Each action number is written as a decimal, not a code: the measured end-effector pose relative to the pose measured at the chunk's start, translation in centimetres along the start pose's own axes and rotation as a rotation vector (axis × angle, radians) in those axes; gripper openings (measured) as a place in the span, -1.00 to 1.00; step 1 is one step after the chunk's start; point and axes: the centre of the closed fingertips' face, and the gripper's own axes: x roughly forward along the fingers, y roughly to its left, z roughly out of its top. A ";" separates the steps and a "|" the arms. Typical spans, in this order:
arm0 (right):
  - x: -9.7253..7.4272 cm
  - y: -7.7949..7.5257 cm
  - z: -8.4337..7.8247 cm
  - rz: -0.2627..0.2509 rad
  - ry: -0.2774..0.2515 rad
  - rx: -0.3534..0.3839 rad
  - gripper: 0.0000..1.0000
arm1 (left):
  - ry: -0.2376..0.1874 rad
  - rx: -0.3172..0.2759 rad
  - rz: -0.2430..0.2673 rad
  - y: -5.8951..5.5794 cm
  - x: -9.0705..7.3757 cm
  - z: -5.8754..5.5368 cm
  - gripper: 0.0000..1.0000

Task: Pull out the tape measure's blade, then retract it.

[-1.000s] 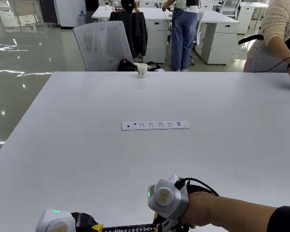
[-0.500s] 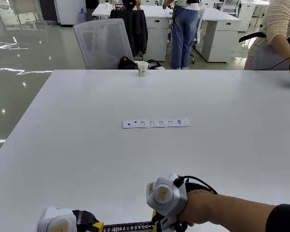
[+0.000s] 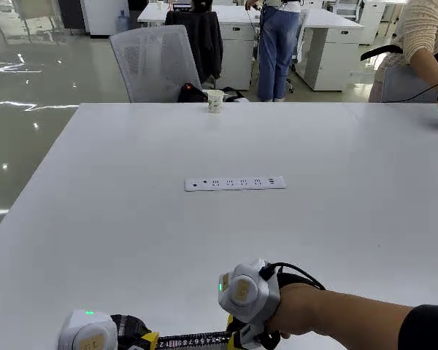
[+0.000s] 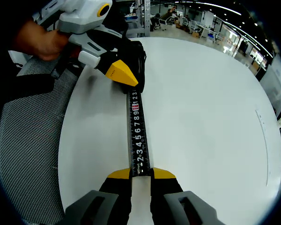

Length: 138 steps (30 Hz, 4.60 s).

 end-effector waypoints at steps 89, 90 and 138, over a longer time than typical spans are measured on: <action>1.9 0.4 4.3 0.018 -0.100 -0.024 -0.77 | 0.010 -0.020 -0.029 0.0 -0.2 -0.1 0.21; 2.0 0.4 4.5 0.017 -0.105 -0.024 -0.77 | 0.010 -0.020 -0.029 0.0 -0.2 -0.1 0.21; 3.2 0.6 7.5 0.027 -0.168 -0.004 -0.77 | 0.013 -0.034 -0.037 0.0 -0.3 -0.1 0.20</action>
